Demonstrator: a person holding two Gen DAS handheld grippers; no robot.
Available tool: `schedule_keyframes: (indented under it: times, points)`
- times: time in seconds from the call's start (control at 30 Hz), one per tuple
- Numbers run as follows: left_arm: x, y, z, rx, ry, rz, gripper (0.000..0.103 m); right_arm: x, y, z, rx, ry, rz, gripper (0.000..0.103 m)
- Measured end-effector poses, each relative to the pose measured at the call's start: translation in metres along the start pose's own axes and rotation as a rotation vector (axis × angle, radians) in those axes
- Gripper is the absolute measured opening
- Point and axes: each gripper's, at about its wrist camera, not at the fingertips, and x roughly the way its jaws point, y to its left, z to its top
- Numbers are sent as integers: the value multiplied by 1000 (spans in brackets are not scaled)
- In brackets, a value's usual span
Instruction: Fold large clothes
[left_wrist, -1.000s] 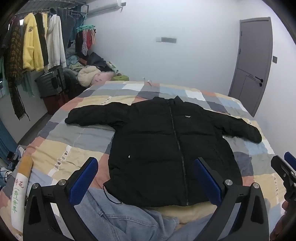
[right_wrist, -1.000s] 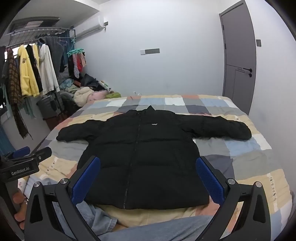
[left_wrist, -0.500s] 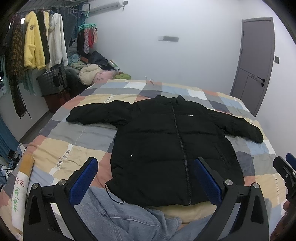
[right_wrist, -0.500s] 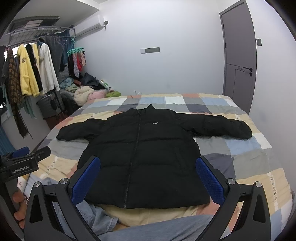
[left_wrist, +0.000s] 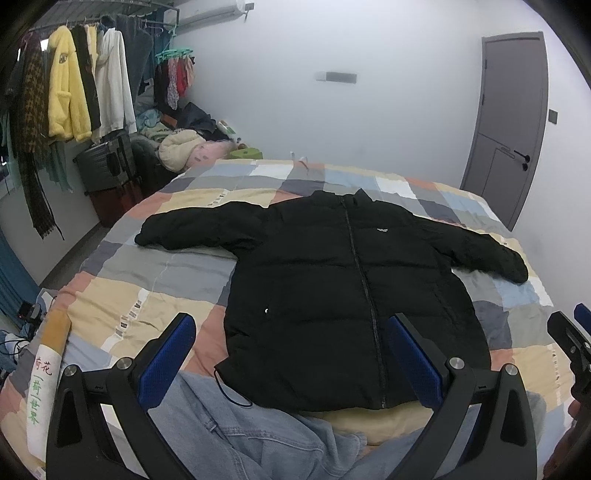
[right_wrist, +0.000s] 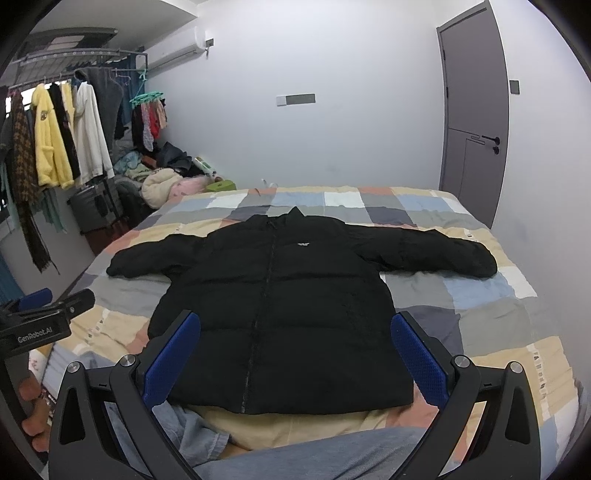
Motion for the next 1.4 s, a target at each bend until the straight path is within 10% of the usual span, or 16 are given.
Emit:
schedule_keyframes:
  times: [1.4]
  points:
    - [17,0,3,-31,33,-31,103,8,-12,2,20,14,35,103]
